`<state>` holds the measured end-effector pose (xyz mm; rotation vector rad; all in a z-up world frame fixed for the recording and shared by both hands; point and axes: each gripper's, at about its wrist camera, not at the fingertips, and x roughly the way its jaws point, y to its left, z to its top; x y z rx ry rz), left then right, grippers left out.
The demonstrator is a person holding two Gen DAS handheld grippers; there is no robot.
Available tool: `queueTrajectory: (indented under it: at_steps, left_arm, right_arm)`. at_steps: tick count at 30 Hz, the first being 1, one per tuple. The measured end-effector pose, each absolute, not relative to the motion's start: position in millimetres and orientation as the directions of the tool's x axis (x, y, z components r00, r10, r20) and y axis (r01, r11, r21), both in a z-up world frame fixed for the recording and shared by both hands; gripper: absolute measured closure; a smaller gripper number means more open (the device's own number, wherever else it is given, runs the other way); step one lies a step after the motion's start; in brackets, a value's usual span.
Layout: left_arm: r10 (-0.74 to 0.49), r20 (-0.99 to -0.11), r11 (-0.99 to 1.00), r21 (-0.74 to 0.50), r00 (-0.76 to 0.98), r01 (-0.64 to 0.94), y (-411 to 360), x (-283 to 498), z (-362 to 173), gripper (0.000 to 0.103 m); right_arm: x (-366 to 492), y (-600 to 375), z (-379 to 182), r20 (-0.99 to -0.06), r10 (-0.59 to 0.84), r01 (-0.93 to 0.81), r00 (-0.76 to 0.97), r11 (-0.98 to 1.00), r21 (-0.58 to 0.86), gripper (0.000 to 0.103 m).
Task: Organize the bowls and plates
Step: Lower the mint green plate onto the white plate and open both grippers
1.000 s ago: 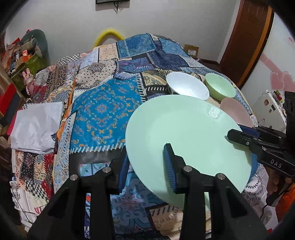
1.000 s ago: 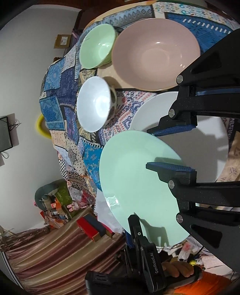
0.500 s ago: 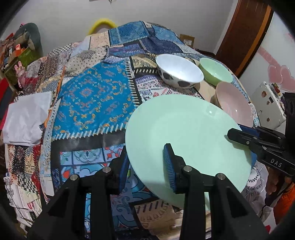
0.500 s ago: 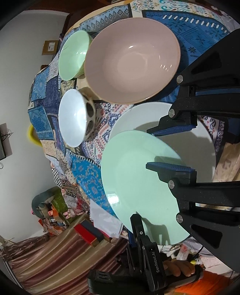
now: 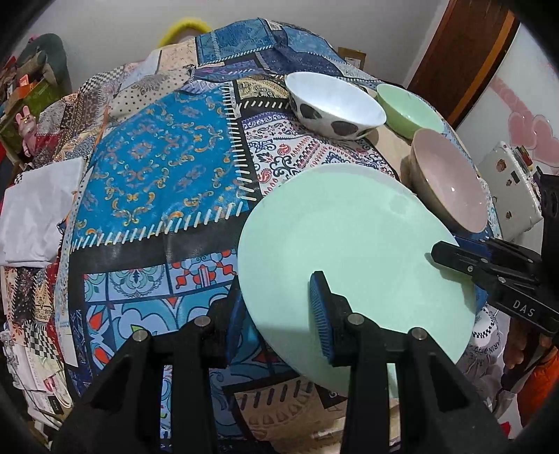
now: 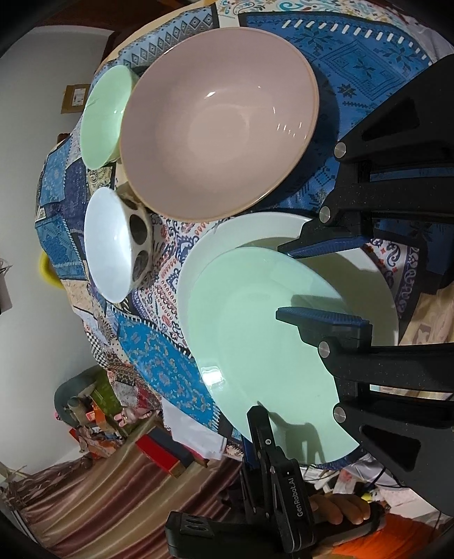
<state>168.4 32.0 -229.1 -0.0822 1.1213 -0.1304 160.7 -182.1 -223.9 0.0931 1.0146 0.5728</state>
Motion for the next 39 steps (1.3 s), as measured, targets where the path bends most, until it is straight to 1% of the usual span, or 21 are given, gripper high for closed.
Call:
queueTrajectory:
  at_steps: [7,11,20,33,36,39]
  left_arm:
    - [-0.143,-0.902,0.99,-0.125,0.407,0.072,26,172,-237,0.066]
    - [-0.122,-0.904,0.992,-0.101,0.41,0.073,22,173,-239,0.066]
    - [-0.13,-0.918,0.992,-0.12,0.375,0.05,25,180,-250,0.066]
    - [-0.083,-0.923,0.996,-0.066,0.376,0.059,16,178,-251,0.066]
    - [-0.066,-0.923,0.997,-0.044,0.38,0.067,13,175,-249,0.066]
    - [-0.072,-0.92,0.997,-0.05,0.386,0.067,13,173,-244,0.066]
  right_arm:
    - [163,-187,-227,-0.779,0.491,-0.397,0.39,0.853,0.338,0.077]
    - [163,-186,-230,-0.784,0.485,-0.396,0.388,0.856,0.334,0.077]
    - [165,-189,-232,-0.781,0.49,-0.398,0.387,0.853,0.338,0.077]
    - [159,-186,-227,-0.787,0.46,-0.42,0.411,0.862,0.285,0.076]
    - [157,-191,-222,-0.777,0.449,-0.415,0.441,0.87,0.268,0.076]
    - [155,-197,-212,-0.761,0.451,-0.42,0.467,0.87,0.257,0.076]
